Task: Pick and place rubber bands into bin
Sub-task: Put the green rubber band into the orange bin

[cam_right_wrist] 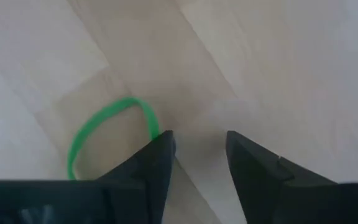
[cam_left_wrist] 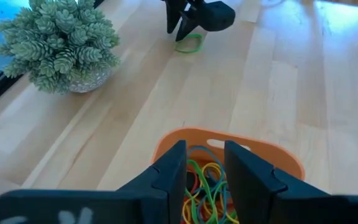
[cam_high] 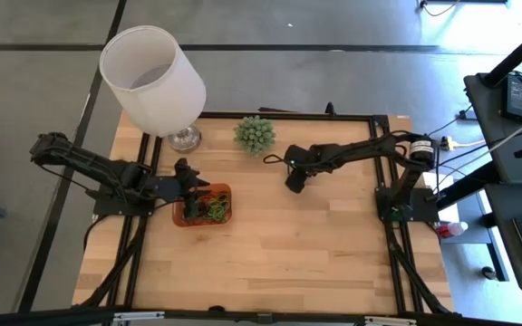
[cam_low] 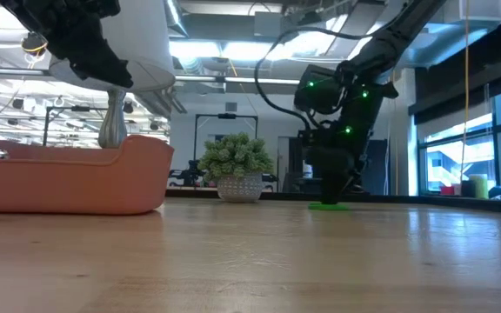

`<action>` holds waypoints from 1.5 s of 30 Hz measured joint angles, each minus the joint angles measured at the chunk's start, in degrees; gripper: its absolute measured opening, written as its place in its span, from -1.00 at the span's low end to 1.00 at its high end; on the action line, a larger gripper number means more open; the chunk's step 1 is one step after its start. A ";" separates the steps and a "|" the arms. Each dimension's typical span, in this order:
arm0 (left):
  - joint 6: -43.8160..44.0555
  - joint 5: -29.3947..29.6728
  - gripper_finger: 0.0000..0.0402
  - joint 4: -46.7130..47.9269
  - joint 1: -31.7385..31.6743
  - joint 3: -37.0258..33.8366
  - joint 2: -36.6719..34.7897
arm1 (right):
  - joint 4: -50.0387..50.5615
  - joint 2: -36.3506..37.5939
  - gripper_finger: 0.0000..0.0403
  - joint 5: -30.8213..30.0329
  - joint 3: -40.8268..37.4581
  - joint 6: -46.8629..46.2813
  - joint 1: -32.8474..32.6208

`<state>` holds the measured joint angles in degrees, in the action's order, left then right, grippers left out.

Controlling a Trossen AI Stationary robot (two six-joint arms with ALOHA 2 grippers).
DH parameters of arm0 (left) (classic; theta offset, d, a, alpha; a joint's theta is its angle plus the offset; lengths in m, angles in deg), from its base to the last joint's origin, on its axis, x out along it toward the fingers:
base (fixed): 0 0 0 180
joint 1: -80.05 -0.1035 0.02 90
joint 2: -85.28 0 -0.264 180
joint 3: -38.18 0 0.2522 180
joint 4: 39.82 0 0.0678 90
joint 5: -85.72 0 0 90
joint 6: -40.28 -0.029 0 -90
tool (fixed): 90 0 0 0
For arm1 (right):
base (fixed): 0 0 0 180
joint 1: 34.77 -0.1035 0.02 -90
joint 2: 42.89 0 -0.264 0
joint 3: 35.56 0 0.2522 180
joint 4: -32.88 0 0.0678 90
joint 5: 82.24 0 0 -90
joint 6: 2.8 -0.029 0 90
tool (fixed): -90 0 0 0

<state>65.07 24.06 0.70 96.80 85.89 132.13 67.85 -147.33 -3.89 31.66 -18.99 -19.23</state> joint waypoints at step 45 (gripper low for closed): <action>2.95 0.07 -0.50 -0.07 0.01 -0.01 0.01 | -0.26 1.35 -0.75 -1.84 -0.23 3.20 -5.17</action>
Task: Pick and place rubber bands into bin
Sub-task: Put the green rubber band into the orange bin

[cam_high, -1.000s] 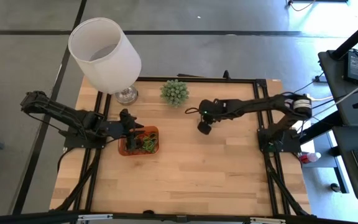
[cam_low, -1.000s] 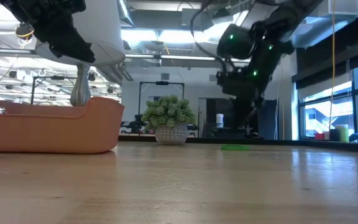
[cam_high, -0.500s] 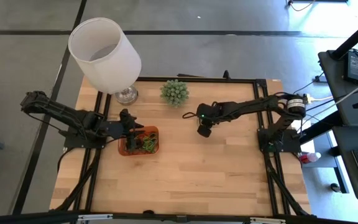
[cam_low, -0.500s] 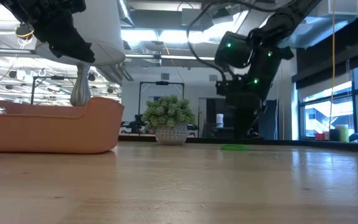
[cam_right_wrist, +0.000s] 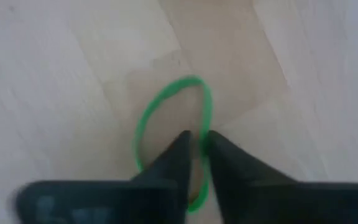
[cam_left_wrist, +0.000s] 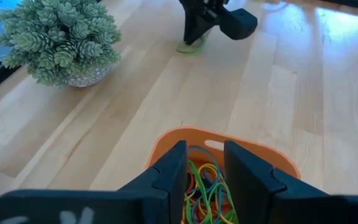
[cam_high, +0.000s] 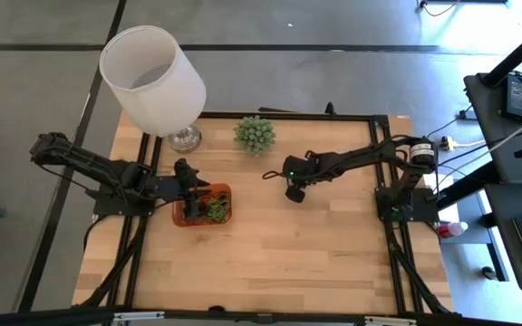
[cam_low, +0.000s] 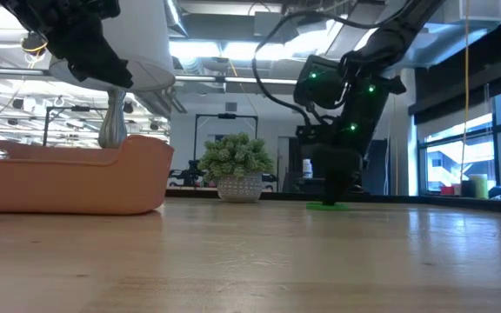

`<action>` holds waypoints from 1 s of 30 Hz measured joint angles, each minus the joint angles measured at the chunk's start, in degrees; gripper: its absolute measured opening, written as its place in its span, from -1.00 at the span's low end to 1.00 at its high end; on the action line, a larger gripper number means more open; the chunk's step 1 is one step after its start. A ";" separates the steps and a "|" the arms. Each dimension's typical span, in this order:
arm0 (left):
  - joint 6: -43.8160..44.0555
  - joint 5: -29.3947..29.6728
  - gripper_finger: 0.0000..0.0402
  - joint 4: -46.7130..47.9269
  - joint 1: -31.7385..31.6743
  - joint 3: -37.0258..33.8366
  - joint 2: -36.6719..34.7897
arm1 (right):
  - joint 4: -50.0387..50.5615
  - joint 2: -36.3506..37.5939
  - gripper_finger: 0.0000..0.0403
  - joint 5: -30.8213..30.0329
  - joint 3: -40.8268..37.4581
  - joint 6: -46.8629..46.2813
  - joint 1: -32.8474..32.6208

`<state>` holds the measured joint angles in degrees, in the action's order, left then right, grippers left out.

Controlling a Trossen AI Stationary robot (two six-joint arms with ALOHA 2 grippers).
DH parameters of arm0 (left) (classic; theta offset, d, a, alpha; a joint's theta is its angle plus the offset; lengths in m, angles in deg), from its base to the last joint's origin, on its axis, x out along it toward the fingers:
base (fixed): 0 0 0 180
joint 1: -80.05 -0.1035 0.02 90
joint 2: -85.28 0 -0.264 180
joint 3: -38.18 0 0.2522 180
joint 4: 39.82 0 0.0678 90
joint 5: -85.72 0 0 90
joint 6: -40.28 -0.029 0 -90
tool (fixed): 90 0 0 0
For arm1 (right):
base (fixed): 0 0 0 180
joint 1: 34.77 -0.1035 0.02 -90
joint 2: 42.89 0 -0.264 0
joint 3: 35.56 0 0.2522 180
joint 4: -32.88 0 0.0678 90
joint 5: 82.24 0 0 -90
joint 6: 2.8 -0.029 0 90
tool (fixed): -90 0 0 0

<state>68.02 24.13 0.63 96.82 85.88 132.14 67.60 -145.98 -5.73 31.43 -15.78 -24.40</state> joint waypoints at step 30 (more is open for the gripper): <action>-18.48 8.46 0.25 -43.53 -2.40 -0.01 23.14 | -21.45 15.67 -0.99 -2.49 -0.26 14.15 -16.09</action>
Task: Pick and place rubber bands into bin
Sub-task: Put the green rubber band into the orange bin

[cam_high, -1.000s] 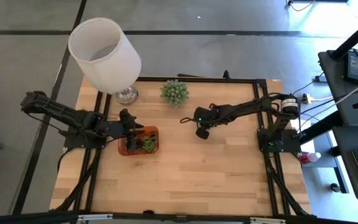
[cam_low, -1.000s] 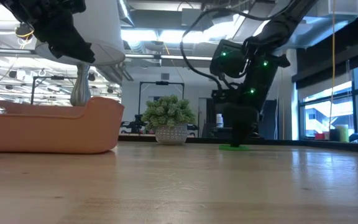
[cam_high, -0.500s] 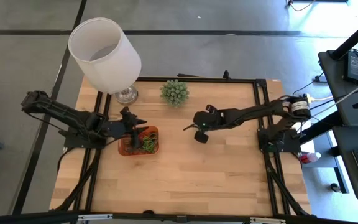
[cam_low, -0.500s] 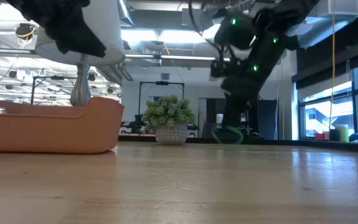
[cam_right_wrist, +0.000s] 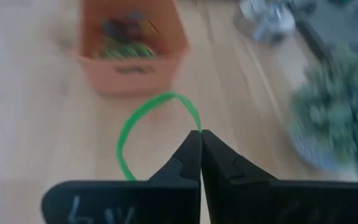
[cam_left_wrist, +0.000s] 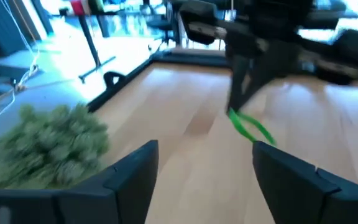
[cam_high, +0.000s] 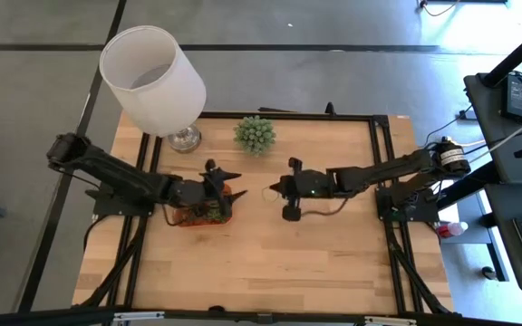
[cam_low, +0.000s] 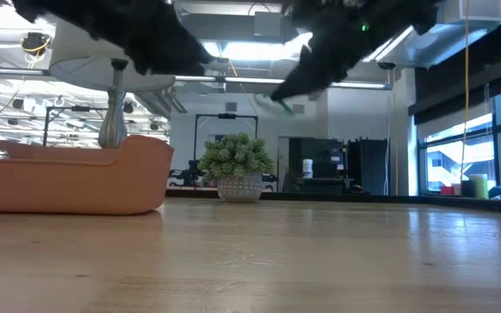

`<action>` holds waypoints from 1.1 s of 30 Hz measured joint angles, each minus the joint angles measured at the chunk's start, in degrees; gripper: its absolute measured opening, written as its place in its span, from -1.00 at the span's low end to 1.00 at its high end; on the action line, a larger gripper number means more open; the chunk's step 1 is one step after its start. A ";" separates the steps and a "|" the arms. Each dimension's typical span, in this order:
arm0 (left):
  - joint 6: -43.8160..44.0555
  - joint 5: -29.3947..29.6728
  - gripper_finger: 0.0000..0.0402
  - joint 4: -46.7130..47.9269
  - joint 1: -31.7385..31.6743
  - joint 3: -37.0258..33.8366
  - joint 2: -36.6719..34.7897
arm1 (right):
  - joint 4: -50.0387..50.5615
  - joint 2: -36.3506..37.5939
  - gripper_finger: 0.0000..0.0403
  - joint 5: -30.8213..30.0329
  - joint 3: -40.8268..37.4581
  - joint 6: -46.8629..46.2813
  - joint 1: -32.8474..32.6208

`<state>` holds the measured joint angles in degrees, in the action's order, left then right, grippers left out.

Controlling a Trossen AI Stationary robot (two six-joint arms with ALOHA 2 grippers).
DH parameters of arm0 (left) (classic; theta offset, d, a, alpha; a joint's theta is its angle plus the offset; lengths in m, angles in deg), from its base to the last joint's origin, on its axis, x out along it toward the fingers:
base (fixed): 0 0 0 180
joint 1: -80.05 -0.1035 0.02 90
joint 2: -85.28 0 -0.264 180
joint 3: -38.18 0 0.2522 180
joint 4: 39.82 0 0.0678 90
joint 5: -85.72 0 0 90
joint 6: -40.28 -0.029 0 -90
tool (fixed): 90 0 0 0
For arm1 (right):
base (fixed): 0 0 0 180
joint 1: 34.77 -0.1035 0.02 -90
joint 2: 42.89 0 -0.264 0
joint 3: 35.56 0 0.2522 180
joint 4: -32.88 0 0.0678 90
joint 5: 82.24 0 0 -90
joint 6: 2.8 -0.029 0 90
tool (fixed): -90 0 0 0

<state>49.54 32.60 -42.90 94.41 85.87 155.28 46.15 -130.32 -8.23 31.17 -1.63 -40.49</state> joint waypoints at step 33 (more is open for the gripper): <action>-1.90 -11.39 -0.77 -29.22 -0.60 2.80 22.20 | -8.61 -0.01 -0.98 0.02 0.02 5.33 -5.68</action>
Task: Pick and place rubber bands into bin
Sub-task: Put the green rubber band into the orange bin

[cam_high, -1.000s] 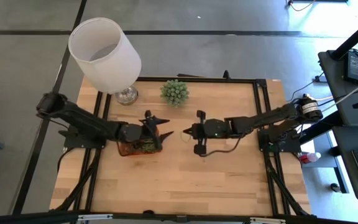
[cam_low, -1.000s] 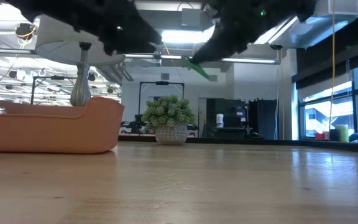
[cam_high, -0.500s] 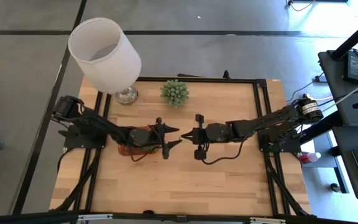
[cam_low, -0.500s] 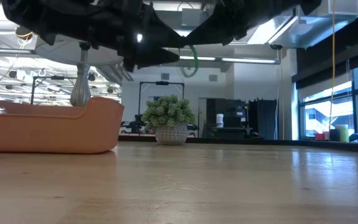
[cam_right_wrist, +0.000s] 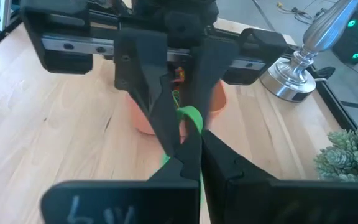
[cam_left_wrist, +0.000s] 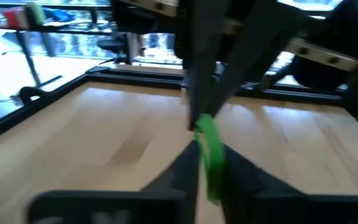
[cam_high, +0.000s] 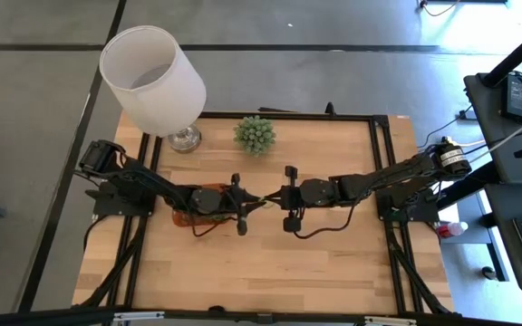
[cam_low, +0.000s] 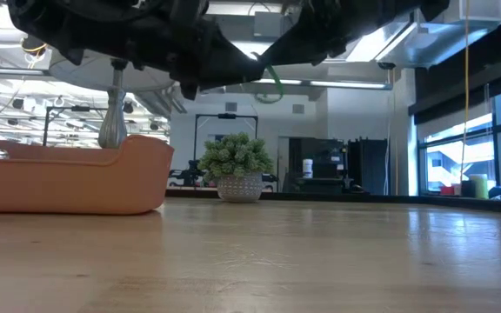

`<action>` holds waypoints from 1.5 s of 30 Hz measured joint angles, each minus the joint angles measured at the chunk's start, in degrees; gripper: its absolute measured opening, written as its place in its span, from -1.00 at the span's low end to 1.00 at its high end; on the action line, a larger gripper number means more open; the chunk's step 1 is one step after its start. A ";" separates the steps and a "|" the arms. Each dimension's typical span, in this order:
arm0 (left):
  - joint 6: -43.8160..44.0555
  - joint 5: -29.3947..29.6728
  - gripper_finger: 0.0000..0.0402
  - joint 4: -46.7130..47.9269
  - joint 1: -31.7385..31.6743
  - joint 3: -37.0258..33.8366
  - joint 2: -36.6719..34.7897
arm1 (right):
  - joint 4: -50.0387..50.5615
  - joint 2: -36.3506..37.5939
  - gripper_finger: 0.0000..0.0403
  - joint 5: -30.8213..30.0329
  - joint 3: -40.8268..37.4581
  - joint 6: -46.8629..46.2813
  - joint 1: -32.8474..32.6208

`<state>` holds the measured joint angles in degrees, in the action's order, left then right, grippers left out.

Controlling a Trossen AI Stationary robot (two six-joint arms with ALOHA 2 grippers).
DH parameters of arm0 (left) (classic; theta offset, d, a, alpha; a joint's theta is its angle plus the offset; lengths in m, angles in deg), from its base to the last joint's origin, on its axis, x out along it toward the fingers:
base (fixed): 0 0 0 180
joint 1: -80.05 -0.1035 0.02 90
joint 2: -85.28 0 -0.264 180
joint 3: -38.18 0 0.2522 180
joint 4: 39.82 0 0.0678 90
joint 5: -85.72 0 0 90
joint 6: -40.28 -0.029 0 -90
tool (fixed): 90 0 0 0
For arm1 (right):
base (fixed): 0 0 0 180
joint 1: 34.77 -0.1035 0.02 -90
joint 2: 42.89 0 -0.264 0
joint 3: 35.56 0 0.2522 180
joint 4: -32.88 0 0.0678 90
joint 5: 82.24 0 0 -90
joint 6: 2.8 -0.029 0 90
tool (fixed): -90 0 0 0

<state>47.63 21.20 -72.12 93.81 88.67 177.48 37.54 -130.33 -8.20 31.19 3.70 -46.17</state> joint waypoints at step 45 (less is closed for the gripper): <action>36.09 -11.93 -0.86 83.44 2.86 0.00 -28.48 | 12.21 -0.04 -0.37 -0.04 -12.73 -24.52 -4.59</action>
<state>83.72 9.27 11.32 96.67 88.67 149.00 49.75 -130.37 -8.24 18.46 -20.82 -50.76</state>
